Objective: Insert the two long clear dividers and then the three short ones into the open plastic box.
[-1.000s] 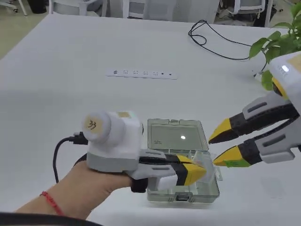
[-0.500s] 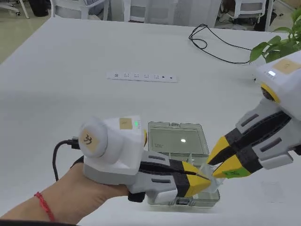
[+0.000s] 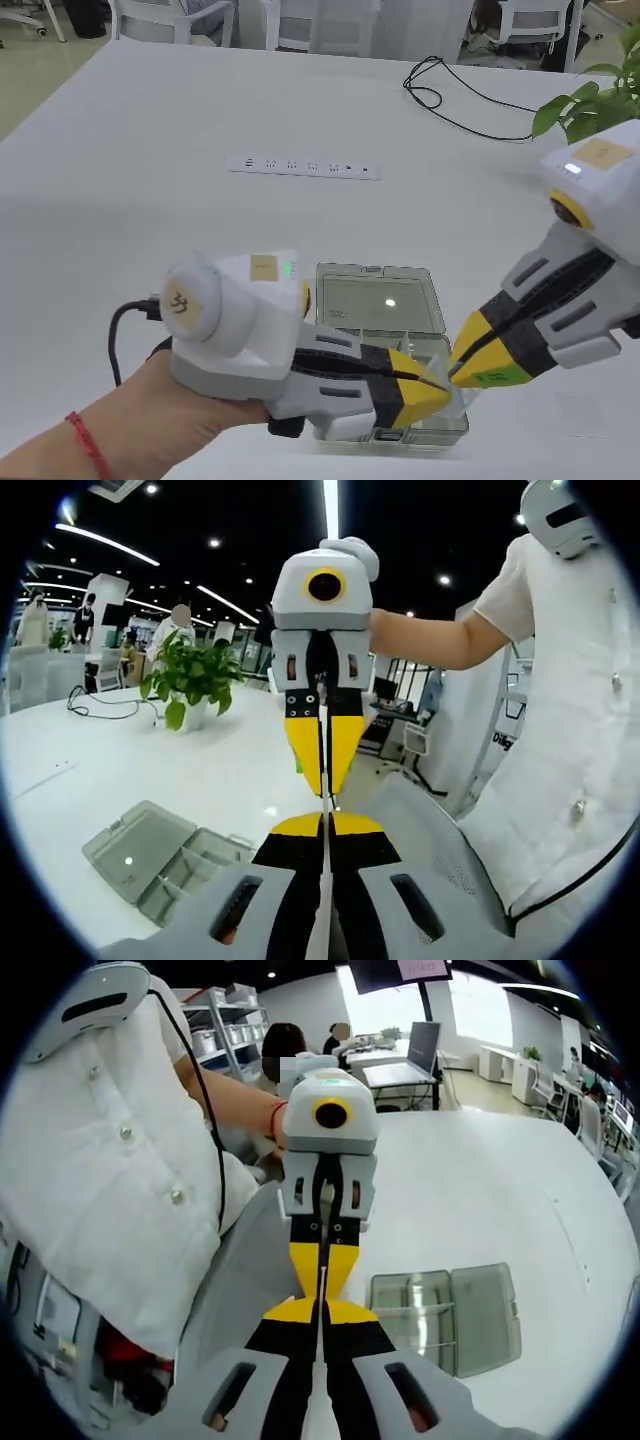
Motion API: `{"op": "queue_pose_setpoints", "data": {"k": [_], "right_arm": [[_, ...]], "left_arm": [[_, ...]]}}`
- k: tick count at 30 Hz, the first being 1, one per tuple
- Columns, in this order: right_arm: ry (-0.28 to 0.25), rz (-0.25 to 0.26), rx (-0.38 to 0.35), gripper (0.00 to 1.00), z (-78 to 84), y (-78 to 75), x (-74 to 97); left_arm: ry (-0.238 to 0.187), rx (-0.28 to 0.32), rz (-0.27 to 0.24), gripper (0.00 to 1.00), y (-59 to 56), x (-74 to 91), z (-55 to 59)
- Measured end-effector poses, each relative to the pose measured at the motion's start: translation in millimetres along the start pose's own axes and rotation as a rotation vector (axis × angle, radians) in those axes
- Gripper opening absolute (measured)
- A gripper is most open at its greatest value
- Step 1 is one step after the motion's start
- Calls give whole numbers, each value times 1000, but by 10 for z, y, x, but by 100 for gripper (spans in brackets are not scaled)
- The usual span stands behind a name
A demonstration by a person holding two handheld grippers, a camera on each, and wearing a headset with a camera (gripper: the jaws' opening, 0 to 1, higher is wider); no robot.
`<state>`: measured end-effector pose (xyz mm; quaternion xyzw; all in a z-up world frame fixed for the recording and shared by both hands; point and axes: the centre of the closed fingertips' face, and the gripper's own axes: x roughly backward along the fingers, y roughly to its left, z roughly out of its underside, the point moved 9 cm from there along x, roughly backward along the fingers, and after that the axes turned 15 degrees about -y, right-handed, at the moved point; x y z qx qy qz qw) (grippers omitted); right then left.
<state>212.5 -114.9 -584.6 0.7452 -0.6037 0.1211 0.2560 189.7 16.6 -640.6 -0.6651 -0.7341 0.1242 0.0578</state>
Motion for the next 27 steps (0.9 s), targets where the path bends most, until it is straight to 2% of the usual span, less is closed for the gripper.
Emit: {"op": "queue_pose_setpoints", "data": {"k": [15,22,27], "right_arm": [[11,1,26,3,21,-16,-24],[5,13,31,3,13,-32,-20],[3,24,37,3,6,-40,-22]], "left_arm": [[17,-21,-18,0,6,20,40],[17,-12,-37,0,23,52,63],[30,-17,-60,4,44,98,83]]}}
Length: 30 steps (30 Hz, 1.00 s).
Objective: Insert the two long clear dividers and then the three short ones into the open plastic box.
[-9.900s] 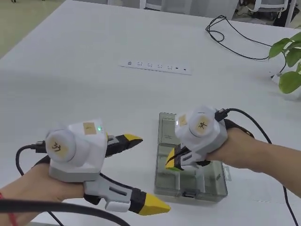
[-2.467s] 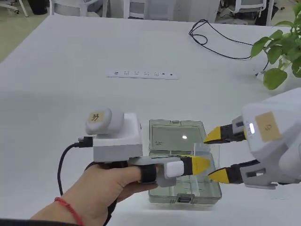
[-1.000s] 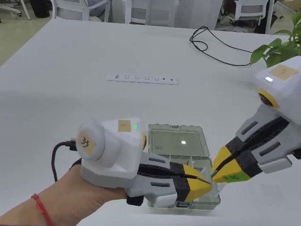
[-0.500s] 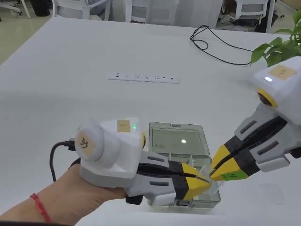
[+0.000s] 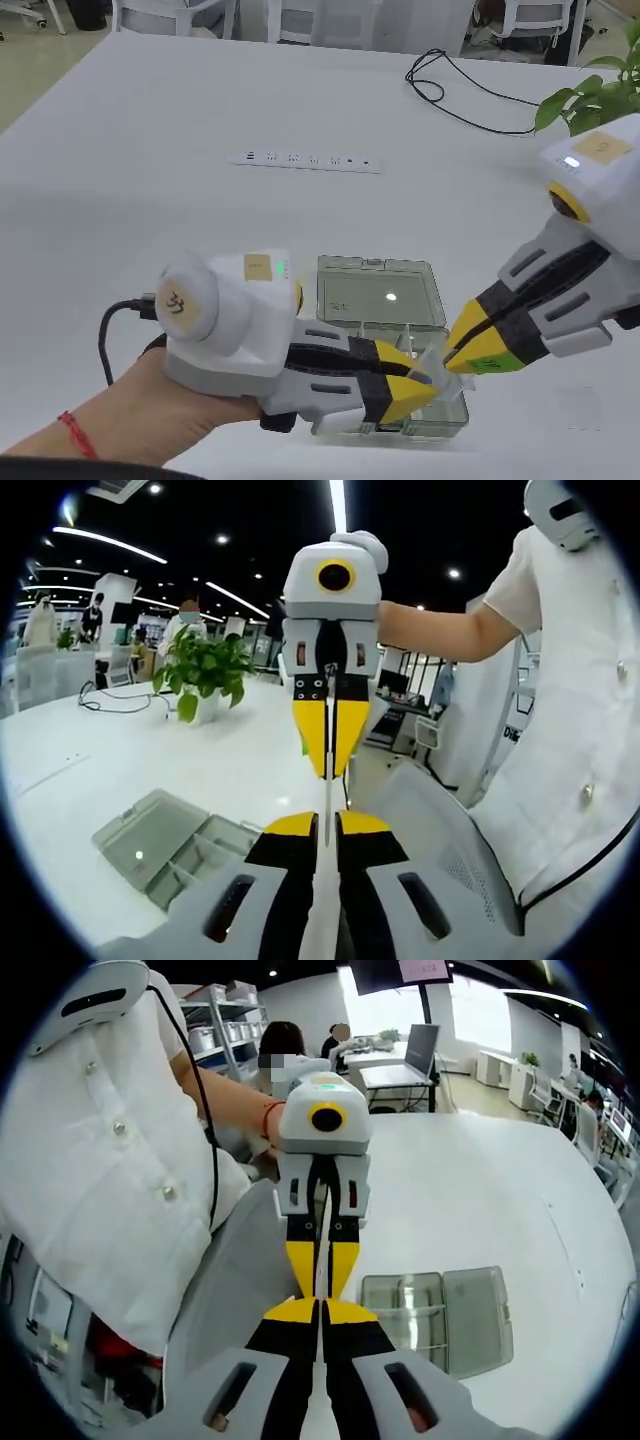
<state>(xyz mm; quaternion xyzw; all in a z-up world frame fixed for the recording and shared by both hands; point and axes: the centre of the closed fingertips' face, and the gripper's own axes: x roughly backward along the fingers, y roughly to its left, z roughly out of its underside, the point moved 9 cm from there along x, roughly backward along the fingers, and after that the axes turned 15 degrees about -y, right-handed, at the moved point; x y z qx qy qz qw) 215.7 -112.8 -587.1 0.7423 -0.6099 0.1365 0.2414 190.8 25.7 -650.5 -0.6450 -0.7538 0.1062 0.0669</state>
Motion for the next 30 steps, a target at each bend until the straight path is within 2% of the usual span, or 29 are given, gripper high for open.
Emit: {"op": "queue_pose_setpoints", "data": {"k": [11,21,30], "right_arm": [[-5,45,6,3,-7,-65,34],[6,100,11,3,39,-214,69],[20,132,10,3,112,-359,46]], "left_arm": [[18,-7,-62,17,68,140,38],[19,-20,-133,32,153,328,46],[22,-41,-167,46,210,420,65]]}}
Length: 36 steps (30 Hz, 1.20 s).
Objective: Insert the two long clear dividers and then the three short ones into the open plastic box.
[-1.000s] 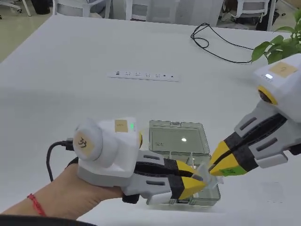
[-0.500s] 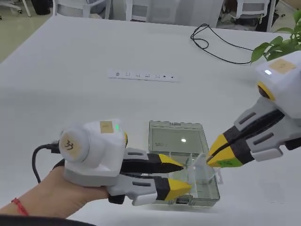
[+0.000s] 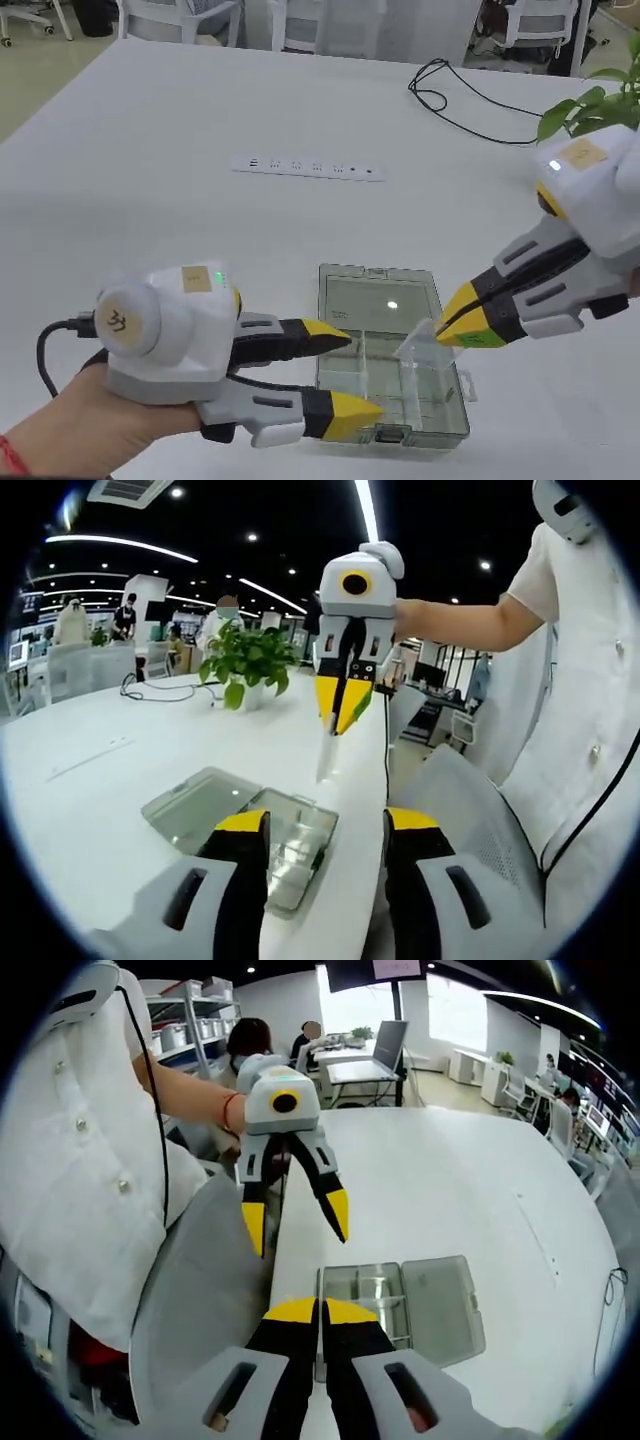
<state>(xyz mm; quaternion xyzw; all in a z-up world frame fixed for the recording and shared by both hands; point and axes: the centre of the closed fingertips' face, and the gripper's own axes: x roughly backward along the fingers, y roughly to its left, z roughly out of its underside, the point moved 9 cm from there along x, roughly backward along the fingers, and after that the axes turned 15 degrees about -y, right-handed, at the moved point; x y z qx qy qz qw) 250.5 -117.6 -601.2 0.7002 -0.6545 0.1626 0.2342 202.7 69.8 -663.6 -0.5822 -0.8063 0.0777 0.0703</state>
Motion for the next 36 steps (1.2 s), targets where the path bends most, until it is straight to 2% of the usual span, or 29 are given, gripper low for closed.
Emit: {"op": "queue_pose_setpoints", "data": {"k": [5,10,21,25,36], "right_arm": [[6,11,-3,3,44,-45,-37],[8,29,-6,3,77,-111,-69],[18,48,-15,3,197,-184,-202],[18,59,-22,3,263,-229,-250],[12,70,-41,3,427,-300,-357]], "left_arm": [[-1,-9,-17,56,42,34,9],[23,-23,-30,63,86,79,53],[38,-5,-42,76,127,156,119],[56,-9,-41,83,131,162,155],[74,-3,-39,90,127,178,201]]}}
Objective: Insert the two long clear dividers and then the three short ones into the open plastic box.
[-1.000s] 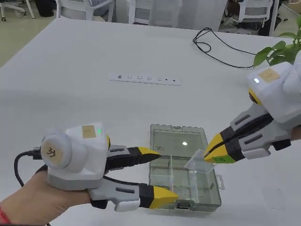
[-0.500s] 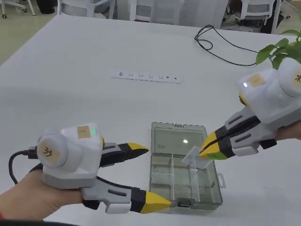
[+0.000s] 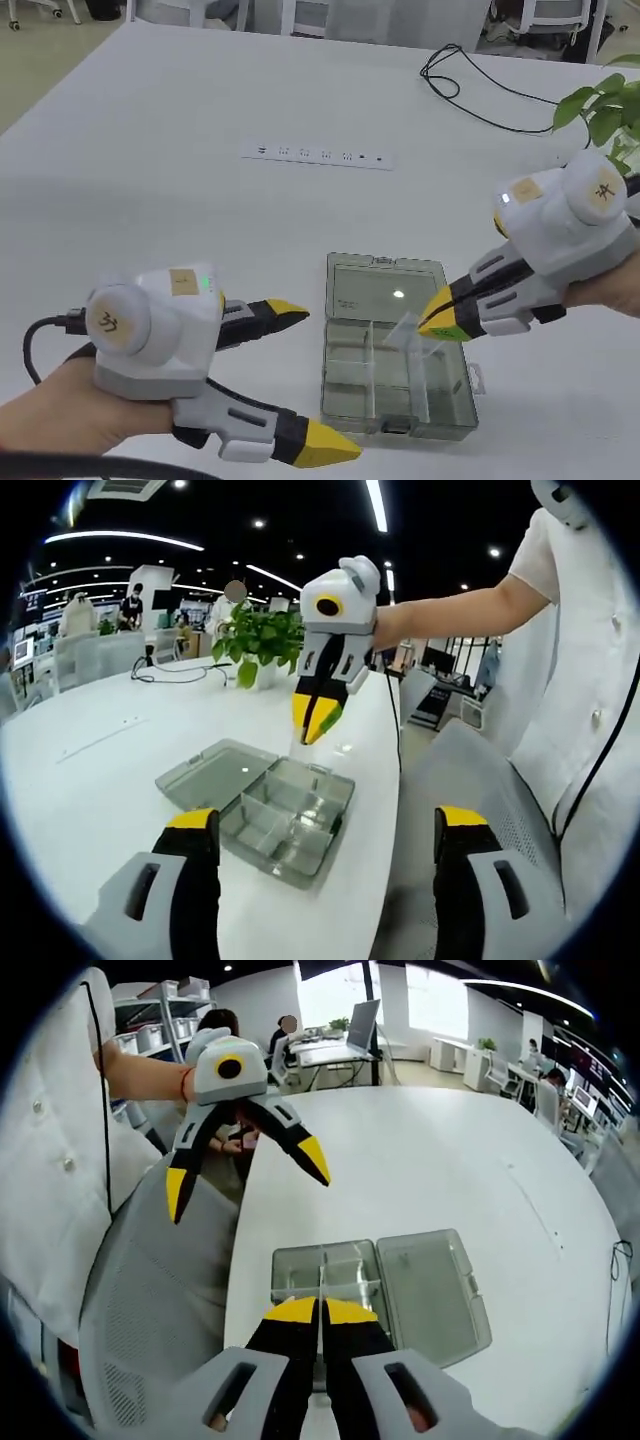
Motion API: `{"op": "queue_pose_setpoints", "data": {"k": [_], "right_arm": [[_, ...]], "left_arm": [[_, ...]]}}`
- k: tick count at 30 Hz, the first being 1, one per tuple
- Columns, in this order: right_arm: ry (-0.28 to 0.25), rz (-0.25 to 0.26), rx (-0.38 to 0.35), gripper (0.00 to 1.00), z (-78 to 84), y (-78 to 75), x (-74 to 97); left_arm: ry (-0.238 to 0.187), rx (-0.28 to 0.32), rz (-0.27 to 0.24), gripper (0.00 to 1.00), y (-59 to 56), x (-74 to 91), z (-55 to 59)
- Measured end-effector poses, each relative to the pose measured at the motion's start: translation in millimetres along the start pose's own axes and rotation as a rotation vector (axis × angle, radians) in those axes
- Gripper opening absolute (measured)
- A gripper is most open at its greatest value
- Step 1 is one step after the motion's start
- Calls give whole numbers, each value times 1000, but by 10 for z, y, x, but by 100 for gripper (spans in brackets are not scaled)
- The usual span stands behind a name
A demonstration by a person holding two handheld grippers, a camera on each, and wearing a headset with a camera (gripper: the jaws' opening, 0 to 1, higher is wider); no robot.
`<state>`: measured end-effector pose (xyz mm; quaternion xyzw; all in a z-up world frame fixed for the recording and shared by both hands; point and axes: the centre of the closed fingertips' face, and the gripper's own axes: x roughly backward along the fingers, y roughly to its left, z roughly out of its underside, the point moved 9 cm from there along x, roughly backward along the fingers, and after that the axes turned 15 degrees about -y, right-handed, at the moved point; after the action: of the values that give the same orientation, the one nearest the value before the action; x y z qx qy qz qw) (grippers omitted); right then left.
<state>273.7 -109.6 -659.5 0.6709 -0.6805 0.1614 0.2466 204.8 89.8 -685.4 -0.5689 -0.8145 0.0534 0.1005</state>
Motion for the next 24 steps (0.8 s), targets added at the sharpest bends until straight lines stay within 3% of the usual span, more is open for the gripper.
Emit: {"op": "queue_pose_setpoints", "data": {"k": [6,24], "right_arm": [[6,9,-10,3,98,-31,-60],[0,25,-20,3,250,-112,-98]], "left_arm": [[1,-4,-10,96,9,4,3],[-3,6,-11,96,-17,-2,9]]}}
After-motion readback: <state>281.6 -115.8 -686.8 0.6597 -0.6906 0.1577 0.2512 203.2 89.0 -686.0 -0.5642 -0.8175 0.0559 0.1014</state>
